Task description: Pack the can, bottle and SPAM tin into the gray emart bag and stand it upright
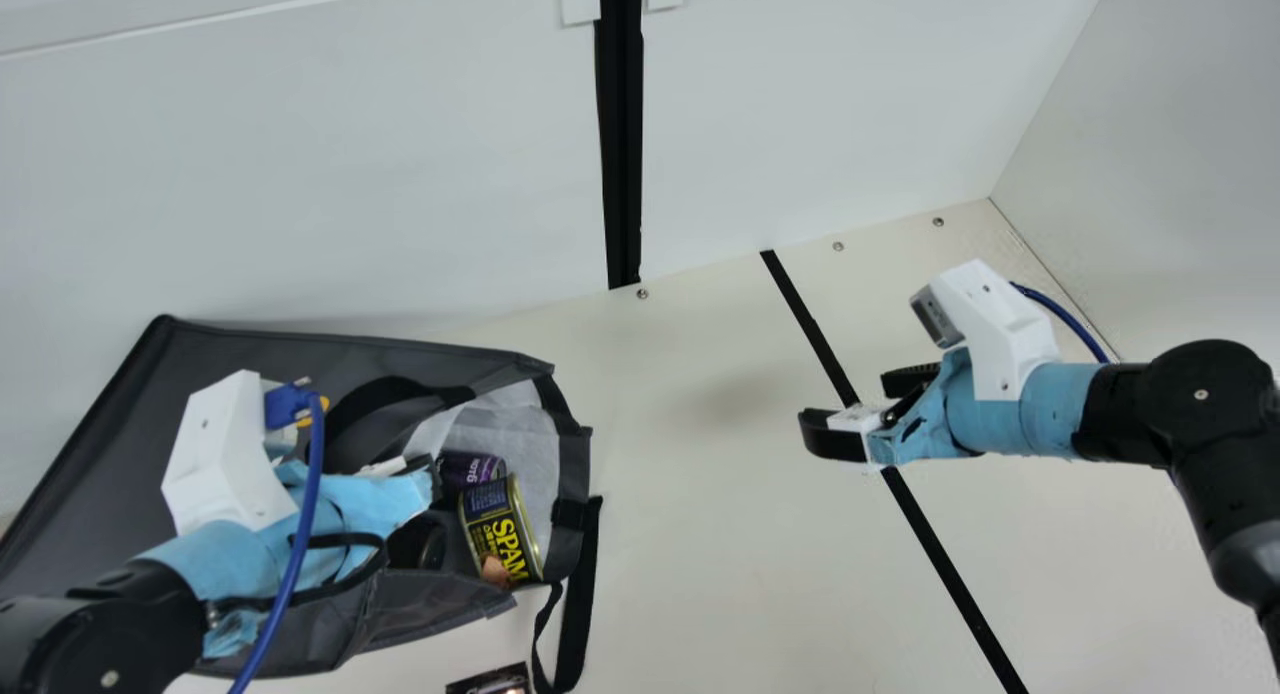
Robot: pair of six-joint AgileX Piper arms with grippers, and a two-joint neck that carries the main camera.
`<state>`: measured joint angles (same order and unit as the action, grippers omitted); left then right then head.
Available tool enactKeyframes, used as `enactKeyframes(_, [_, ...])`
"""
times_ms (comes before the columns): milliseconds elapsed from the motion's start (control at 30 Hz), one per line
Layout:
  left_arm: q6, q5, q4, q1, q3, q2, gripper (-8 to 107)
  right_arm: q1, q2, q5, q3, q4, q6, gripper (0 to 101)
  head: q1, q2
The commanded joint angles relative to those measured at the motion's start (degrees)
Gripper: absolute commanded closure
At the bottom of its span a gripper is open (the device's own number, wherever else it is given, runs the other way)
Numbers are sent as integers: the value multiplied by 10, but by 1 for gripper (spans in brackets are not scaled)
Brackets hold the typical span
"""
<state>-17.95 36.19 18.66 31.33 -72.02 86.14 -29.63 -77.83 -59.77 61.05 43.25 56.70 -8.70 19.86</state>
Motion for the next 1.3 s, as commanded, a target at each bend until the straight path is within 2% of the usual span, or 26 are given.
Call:
enactKeyframes(0, [0, 0, 0, 0, 0, 0, 107, 3, -7, -3, -1, 7, 15, 6, -13, 1])
enactKeyframes(633, [0, 0, 0, 0, 0, 0, 107, 63, -83, -4, -7, 53, 131, 6, -13, 1])
enactKeyframes(1267, [0, 0, 0, 0, 0, 0, 107, 132, -151, -4, 8, 85, 176, 6, -13, 1])
